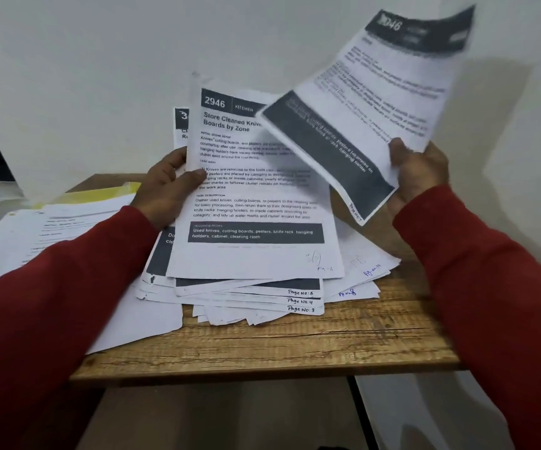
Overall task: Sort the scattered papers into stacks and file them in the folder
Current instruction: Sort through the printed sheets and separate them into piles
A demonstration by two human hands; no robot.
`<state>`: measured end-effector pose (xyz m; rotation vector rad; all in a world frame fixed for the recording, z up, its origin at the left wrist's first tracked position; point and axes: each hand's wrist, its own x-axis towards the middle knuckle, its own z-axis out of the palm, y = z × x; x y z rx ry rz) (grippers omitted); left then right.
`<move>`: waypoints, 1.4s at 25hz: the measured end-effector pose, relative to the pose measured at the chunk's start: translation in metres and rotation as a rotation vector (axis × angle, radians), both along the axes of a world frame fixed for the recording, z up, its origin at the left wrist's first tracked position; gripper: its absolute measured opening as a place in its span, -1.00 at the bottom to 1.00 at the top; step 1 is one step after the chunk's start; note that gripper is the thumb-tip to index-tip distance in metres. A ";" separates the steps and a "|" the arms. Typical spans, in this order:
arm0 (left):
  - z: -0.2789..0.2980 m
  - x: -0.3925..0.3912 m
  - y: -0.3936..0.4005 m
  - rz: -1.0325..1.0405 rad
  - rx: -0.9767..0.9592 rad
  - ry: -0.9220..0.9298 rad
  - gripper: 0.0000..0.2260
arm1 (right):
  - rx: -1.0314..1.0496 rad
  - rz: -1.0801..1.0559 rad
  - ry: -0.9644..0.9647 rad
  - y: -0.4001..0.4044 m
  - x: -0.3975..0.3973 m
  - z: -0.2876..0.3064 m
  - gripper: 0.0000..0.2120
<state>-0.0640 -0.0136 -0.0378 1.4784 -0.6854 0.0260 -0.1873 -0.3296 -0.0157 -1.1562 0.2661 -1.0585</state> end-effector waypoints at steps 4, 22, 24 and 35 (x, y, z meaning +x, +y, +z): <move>0.005 -0.002 0.000 0.017 -0.014 -0.003 -0.66 | 0.052 0.052 -0.034 0.000 0.005 -0.002 -0.81; 0.005 0.002 -0.002 -0.013 -0.065 0.057 -0.70 | -0.527 0.469 0.303 0.064 -0.004 -0.017 -0.57; 0.004 0.006 0.002 -0.160 -0.116 0.193 -0.51 | -0.567 0.430 0.318 0.064 -0.003 -0.016 -0.48; -0.002 0.001 0.001 -0.056 -0.046 -0.004 -0.58 | -0.491 0.356 0.281 0.064 -0.003 -0.013 -0.40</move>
